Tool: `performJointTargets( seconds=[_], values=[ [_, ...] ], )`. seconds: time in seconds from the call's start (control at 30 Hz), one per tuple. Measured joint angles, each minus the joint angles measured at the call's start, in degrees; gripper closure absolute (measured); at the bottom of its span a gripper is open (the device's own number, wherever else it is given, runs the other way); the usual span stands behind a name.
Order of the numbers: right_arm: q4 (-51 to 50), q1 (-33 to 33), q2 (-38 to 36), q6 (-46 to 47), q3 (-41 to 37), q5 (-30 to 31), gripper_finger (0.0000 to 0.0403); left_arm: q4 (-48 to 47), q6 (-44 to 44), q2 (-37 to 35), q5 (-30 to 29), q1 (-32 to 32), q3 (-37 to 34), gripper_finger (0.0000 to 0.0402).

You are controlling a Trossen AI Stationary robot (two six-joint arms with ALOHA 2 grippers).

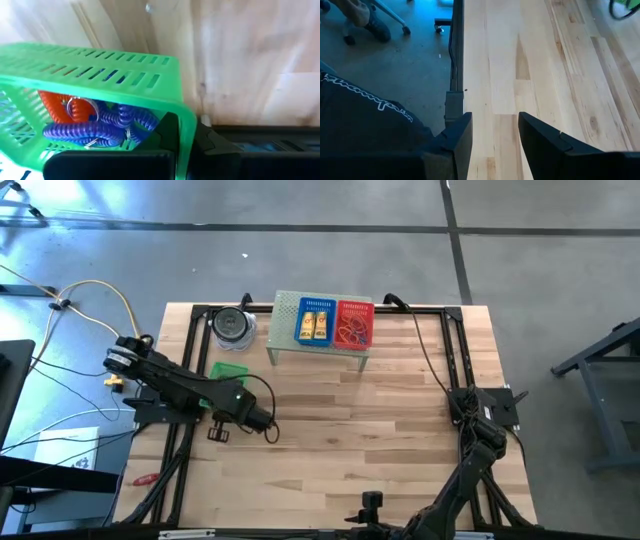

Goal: Pick & Place Office Desk Supplies
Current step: Put the green bin on the shelf

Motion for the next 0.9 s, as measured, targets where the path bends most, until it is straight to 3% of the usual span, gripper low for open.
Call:
performJointTargets(
  seconds=[0.3,0.43,0.67,0.9],
  values=[
    [0.01,-0.28,0.00,-1.01,0.00,0.00,0.0254,-11.41,0.31,-0.02,-6.33,-4.66,16.47,0.0401],
    [0.07,-0.28,0.00,1.25,0.00,-0.02,0.0254,-11.86,3.93,-0.07,-7.26,-4.08,21.70,0.0401],
    [0.33,-0.25,0.00,5.52,-0.01,-0.04,0.0254,-11.92,9.32,-0.07,-12.58,1.75,27.43,0.0401],
    [0.38,-0.25,0.00,6.67,-0.01,-0.01,0.0254,-11.87,18.10,-0.07,-13.37,11.95,30.59,0.0401]
  ],
)
